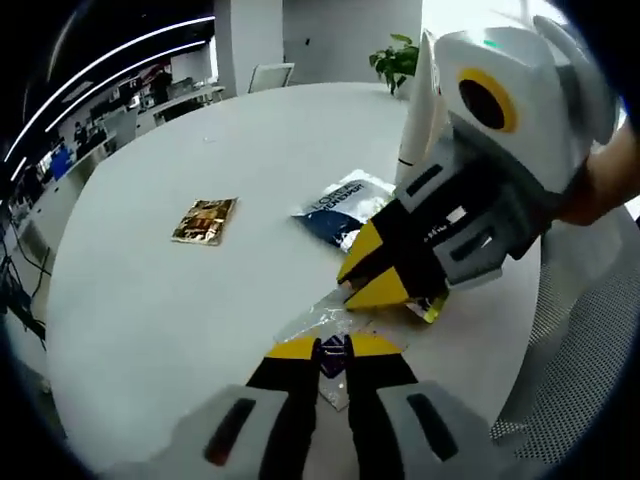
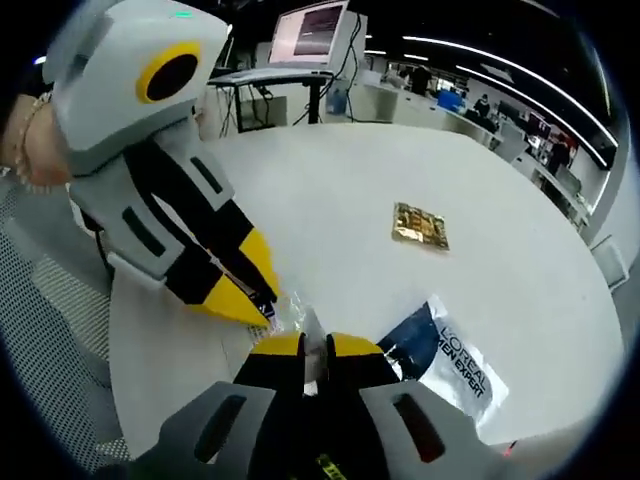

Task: Arrange the skincare products in the storage area until every visible bottle or jar stands upright without overlapping.

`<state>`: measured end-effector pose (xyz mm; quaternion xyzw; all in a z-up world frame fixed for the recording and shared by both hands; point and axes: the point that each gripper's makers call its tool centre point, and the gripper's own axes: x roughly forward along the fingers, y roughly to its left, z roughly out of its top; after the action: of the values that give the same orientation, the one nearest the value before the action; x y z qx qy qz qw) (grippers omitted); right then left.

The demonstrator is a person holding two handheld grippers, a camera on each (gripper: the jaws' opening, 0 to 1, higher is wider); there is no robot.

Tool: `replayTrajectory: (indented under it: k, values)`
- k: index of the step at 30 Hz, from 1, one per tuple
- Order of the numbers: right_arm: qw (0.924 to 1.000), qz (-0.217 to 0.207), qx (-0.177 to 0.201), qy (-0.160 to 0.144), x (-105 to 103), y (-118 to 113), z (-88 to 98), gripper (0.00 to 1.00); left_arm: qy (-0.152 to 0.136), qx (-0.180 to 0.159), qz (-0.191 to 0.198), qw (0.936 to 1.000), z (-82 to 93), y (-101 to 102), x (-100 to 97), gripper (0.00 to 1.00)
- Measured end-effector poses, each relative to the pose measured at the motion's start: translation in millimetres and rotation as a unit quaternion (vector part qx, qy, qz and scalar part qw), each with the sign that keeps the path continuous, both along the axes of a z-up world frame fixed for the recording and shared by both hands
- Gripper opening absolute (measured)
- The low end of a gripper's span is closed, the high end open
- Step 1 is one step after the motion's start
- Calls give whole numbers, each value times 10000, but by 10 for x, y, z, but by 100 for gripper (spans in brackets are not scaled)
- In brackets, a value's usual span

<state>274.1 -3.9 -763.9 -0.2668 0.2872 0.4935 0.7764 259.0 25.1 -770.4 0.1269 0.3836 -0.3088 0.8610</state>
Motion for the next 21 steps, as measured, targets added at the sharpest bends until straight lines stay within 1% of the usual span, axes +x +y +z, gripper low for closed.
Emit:
replayTrajectory:
  k: [3,6,8,10,12,14,15,16,17,19,21]
  values:
    - [9998,23,45,-200,6,-29,110,15,-4,44,48,10000,5,-13,-4,10]
    - [9997,17,67,-239,11,-47,149,17,-9,29,207,9998,6,-5,-2,10]
    - [9995,136,89,-260,-35,-35,173,17,-27,11,296,9996,7,-3,-4,10]
    - [9991,294,22,-317,-71,-29,160,18,-25,-6,425,9991,8,1,-6,10]
    - [9990,346,31,-289,-127,-28,177,19,-21,-5,504,9987,9,1,-5,10]
    - [9983,510,2,-265,-168,-11,171,19,-4,-10,599,9982,18,-10,-10,10]
    - [9975,650,-96,-261,-202,-11,151,19,-12,0,616,9981,15,-9,-5,10]
    - [9970,693,-155,-307,-205,-13,142,19,-20,13,628,9980,15,-8,-2,11]
    - [9964,789,-114,-276,-249,12,141,20,-9,7,678,9977,10,0,0,11]
    - [9965,836,-29,-31,-325,48,114,23,-13,9,683,9977,9,0,1,11]
    - [9962,864,-106,-61,-312,69,47,24,-4,-4,701,9975,19,-9,-7,11]
